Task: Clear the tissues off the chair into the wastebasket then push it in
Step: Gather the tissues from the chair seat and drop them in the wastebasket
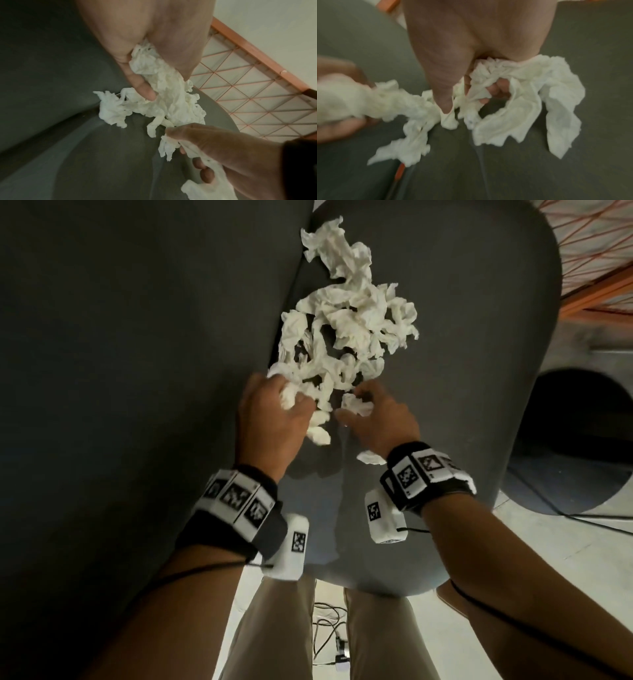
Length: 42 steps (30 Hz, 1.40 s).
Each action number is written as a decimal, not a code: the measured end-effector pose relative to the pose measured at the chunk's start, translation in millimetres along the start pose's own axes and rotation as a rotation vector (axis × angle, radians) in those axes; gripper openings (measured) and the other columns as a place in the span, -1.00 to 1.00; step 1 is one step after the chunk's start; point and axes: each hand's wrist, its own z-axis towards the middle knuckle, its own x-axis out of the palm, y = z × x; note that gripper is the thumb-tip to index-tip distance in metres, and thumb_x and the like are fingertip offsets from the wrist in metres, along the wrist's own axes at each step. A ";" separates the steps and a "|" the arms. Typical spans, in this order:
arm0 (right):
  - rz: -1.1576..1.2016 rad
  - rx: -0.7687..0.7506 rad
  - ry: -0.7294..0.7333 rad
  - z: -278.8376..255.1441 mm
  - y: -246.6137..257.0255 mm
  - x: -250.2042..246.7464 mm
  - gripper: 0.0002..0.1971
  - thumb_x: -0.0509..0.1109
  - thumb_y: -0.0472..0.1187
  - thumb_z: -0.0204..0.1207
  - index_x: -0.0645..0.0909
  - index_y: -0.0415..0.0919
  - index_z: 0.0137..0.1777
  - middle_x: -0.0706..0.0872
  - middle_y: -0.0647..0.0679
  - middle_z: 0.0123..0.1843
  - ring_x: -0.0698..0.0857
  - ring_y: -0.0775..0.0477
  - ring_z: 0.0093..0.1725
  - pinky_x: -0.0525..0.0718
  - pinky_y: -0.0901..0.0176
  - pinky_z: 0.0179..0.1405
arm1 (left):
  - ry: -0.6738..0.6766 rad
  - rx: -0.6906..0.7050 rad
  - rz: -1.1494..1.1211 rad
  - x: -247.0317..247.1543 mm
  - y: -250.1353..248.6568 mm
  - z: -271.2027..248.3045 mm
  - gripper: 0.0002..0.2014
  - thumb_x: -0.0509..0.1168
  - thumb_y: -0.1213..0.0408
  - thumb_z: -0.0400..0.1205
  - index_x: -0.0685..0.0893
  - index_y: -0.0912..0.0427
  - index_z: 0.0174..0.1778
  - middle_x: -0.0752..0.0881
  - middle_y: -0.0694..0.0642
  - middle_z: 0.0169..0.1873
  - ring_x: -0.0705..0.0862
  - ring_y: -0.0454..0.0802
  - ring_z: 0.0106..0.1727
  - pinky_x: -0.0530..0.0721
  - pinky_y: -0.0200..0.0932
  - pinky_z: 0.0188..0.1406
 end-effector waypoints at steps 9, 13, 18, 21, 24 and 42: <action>0.199 0.075 -0.065 -8.2 -1.1 13.8 -0.79 0.20 -0.09 0.40 0.55 -0.17 -0.08 0.70 -0.11 -0.12 0.64 -0.20 -0.11 0.61 0.06 -0.15 | 0.114 -0.150 -0.124 -1.1 12.1 -32.9 -0.87 0.29 0.38 0.57 0.60 0.05 -0.05 0.68 -0.12 -0.29 0.68 -0.10 -0.24 0.62 -0.25 -0.31; 0.275 0.076 -0.106 -9.6 -6.4 8.9 -0.86 0.12 -0.31 0.52 0.45 -0.09 -0.19 0.57 0.01 -0.30 0.63 -0.19 -0.20 0.60 0.07 -0.26 | 0.166 -0.209 -0.099 11.0 10.0 -19.7 -0.79 0.38 0.06 0.55 0.63 0.06 0.02 0.72 -0.05 -0.29 0.70 -0.06 -0.25 0.65 -0.15 -0.28; 0.297 0.024 -0.087 -1.8 9.7 7.2 -0.90 0.25 -0.11 0.59 0.60 -0.04 -0.02 0.63 0.17 -0.26 0.68 -0.02 -0.13 0.64 0.16 -0.13 | 0.261 -0.189 0.133 35.4 23.6 -7.4 -0.64 0.44 0.08 0.53 0.54 0.06 0.18 0.74 0.12 -0.03 0.73 0.15 0.01 0.64 -0.08 -0.12; 0.193 -0.017 -0.052 8.1 18.9 17.1 -0.74 0.38 0.11 0.53 0.63 0.02 0.11 0.71 0.10 -0.04 0.72 -0.08 0.05 0.71 -0.01 0.13 | 0.284 -0.103 0.277 43.9 32.7 -10.2 -0.74 0.39 0.16 0.58 0.63 0.09 0.17 0.76 0.17 0.10 0.73 0.24 0.16 0.70 0.07 0.09; 0.097 0.039 -0.063 15.9 28.2 30.6 -0.54 0.40 0.28 0.42 0.58 0.01 0.19 0.75 -0.04 0.11 0.72 -0.18 0.10 0.71 -0.15 0.14 | 0.311 -0.070 0.314 43.6 42.2 -18.7 -0.84 0.35 0.21 0.61 0.72 0.11 0.07 0.76 0.18 0.11 0.73 0.26 0.15 0.65 -0.01 -0.03; -0.033 0.128 -0.167 18.6 35.7 43.3 -0.52 0.33 0.36 0.39 0.55 -0.04 0.03 0.72 -0.07 0.00 0.69 -0.23 -0.02 0.64 -0.05 -0.02 | 0.436 -0.124 0.077 30.8 57.5 -65.0 -0.87 0.38 0.33 0.51 0.54 0.09 -0.17 0.69 0.09 -0.15 0.64 0.08 -0.11 0.62 -0.09 -0.09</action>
